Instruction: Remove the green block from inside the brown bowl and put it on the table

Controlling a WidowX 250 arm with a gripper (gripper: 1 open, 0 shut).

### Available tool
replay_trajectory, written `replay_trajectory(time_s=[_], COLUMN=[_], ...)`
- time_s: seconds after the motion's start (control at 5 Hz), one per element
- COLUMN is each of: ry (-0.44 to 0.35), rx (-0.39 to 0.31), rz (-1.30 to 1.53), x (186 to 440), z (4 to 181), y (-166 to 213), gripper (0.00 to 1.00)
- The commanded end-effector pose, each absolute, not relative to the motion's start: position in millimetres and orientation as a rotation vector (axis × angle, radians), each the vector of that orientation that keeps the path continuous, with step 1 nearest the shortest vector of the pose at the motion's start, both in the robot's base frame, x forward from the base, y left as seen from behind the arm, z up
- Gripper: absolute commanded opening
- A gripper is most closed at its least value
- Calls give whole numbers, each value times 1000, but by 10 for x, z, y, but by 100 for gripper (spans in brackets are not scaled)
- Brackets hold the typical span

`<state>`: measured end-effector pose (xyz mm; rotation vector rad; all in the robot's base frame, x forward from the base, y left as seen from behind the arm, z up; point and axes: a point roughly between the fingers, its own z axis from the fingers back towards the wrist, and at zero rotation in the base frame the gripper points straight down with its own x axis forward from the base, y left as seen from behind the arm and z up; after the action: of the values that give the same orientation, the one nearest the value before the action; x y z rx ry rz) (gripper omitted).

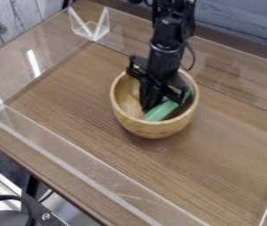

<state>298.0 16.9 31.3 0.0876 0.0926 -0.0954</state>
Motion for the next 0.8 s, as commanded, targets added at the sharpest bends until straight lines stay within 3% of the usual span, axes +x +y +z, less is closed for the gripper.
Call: replay_trajectory(time_s=[0.0,0.2,0.6], ry=[-16,-34,-139], rx=[116,138,108], rz=[-67,-47,-72], x=[3138,3165,3149], z=[630,689,1062], y=[165,153,89], gripper=[0,0,0])
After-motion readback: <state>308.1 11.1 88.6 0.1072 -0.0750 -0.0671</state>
